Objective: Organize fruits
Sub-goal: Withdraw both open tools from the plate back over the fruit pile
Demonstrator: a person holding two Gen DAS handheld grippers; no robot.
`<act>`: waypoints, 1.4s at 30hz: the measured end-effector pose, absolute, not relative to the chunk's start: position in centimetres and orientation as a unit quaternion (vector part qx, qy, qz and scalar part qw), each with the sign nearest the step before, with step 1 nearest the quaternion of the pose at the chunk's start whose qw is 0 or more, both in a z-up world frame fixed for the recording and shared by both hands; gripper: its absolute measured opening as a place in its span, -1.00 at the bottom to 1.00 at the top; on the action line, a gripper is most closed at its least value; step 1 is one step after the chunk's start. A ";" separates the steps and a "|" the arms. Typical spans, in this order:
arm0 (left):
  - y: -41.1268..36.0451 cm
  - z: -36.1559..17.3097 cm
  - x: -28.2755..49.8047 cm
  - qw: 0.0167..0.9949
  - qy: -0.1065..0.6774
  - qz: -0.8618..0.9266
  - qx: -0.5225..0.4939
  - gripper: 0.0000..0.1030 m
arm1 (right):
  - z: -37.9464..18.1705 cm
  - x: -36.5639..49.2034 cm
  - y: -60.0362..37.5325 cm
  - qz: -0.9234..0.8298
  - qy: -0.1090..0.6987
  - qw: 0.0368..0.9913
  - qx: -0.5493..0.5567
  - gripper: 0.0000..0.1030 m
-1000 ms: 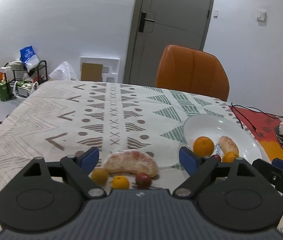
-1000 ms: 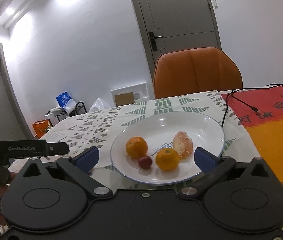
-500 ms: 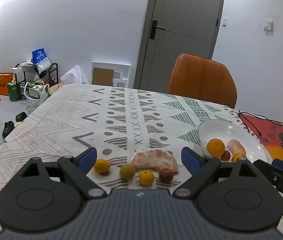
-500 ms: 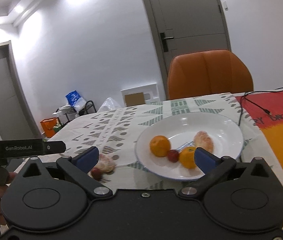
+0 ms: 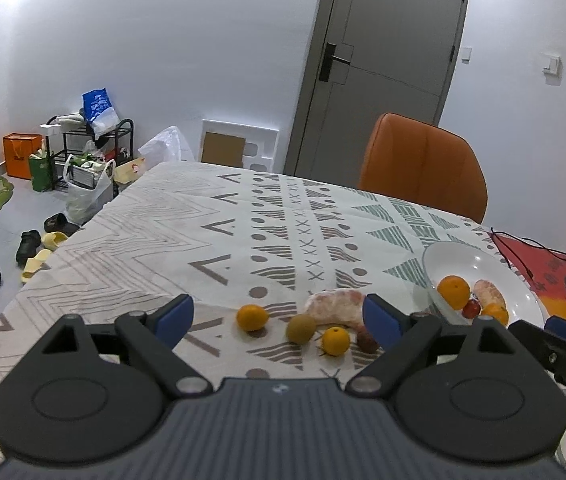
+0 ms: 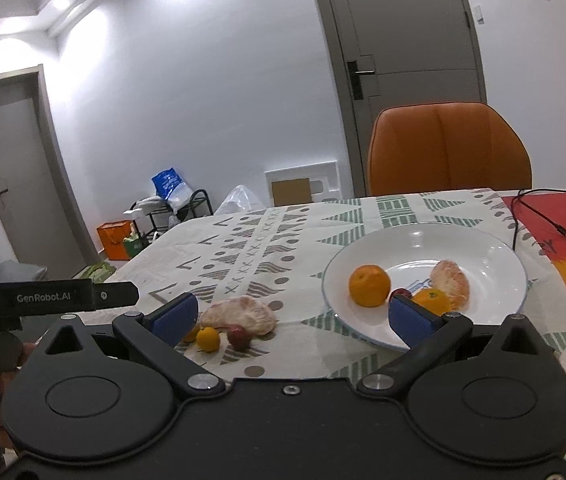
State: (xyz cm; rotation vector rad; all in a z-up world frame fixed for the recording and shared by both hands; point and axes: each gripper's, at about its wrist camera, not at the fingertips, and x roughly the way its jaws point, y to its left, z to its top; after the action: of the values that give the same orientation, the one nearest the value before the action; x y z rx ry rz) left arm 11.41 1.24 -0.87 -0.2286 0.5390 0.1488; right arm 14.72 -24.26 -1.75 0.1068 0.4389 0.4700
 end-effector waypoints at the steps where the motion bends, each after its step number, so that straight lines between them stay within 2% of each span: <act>1: 1.4 -0.8 11.2 0.955 0.265 0.074 -0.112 0.76 | -1.8 14.6 -24.2 0.233 0.216 0.947 0.052 1.00; 29: 6.3 -3.5 8.8 0.947 0.282 0.075 -0.134 0.71 | -3.6 13.9 -20.7 0.285 0.266 0.920 0.030 1.00; 32: 6.1 -3.7 9.0 0.949 0.279 0.068 -0.132 0.68 | -3.8 14.1 -20.4 0.284 0.268 0.920 0.026 0.90; 35: 6.0 -3.8 9.5 0.949 0.278 0.063 -0.132 0.57 | -4.0 14.4 -20.2 0.284 0.271 0.919 0.023 0.71; 42: 6.0 -4.4 10.9 0.948 0.283 0.054 -0.135 0.32 | -4.4 15.3 -19.6 0.283 0.279 0.918 0.017 0.46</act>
State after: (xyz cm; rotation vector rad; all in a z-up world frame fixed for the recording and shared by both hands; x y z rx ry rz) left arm 10.85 5.98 -4.45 -0.2751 0.5762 0.1100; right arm 15.34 -19.64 -4.39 0.0344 0.5728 0.5817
